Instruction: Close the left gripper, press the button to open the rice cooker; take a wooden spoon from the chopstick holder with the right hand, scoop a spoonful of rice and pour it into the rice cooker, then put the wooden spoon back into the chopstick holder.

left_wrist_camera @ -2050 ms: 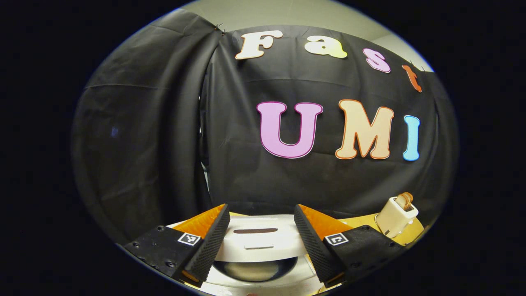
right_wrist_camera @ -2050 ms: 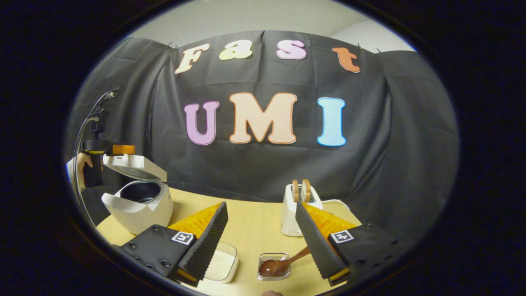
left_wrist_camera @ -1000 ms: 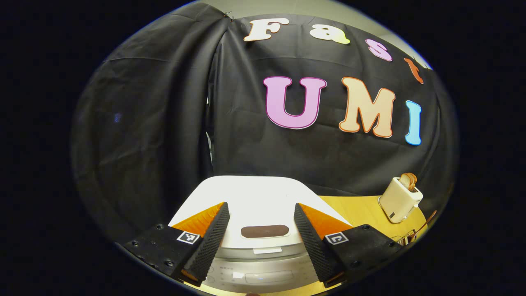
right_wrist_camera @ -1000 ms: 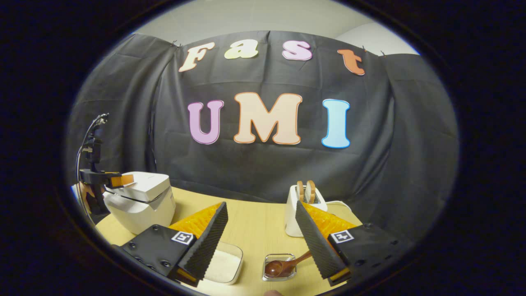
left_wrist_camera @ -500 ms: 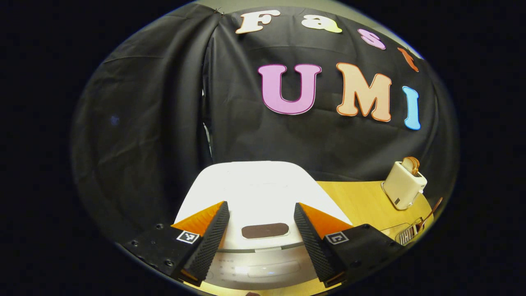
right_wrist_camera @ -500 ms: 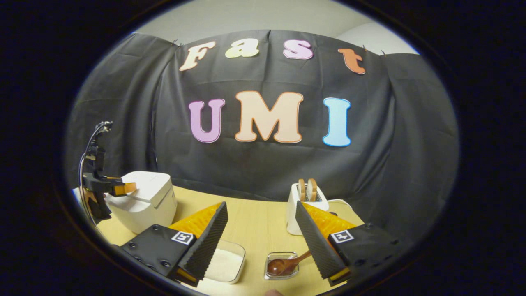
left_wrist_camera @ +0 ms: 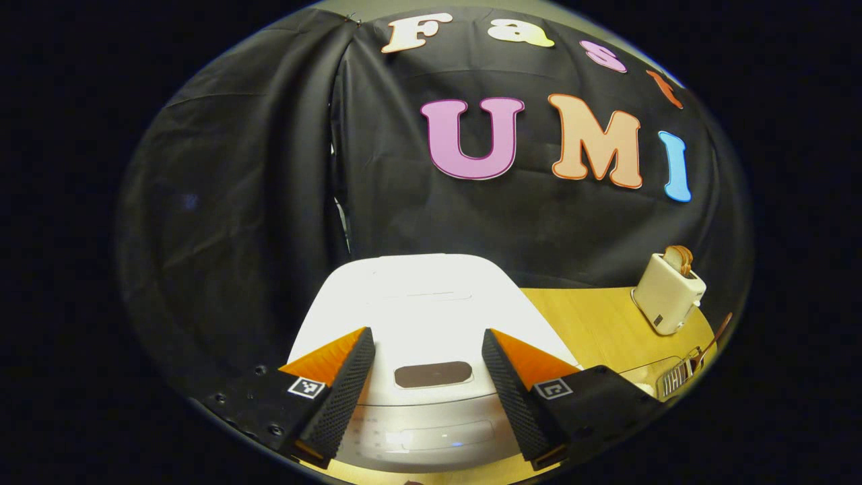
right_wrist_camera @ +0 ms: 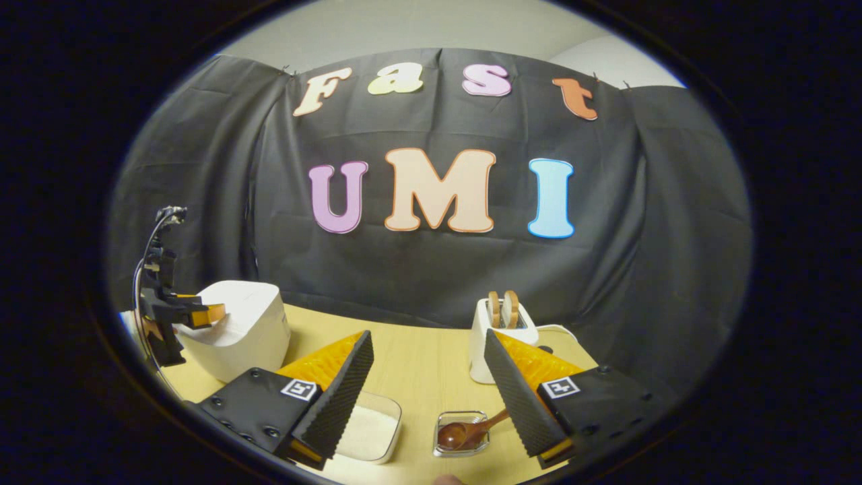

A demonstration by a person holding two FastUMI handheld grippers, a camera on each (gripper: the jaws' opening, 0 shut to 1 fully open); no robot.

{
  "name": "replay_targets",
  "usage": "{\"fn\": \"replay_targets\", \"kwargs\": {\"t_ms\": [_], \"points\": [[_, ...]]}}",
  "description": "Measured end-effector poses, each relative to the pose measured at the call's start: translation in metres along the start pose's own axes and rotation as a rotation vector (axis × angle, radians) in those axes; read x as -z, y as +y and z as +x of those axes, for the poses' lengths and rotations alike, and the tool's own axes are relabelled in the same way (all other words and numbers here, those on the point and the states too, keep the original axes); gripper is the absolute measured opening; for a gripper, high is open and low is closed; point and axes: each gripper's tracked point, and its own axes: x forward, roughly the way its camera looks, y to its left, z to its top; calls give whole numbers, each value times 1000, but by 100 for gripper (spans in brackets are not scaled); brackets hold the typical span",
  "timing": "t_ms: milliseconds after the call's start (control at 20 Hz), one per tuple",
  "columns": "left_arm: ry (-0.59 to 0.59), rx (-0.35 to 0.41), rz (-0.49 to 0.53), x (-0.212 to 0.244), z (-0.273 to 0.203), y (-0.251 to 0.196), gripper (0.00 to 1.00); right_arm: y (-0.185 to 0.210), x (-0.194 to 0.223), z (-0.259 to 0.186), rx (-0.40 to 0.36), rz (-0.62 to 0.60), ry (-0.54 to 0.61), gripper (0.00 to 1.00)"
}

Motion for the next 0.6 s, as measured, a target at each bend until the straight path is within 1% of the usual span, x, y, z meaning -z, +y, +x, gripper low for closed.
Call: {"fn": "replay_targets", "kwargs": {"t_ms": [50,200,250,300,450,600], "points": [[16,3,-9,1,-3,1,95,2,0,-1,-3,-1,0,100],[-13,29,8,-1,-5,-1,95,7,0,1,-22,2,-4,100],[-15,32,3,-3,-8,-1,98,9,-1,0,-29,2,-7,100],[-21,26,-19,-5,-12,1,95,9,-4,1,-32,1,-16,100],[-110,22,-50,-28,-40,-2,95,13,-13,-7,-36,27,-45,100],[-229,60,-16,-57,-80,-19,96,18,-19,-11,-37,41,-74,100]]}}
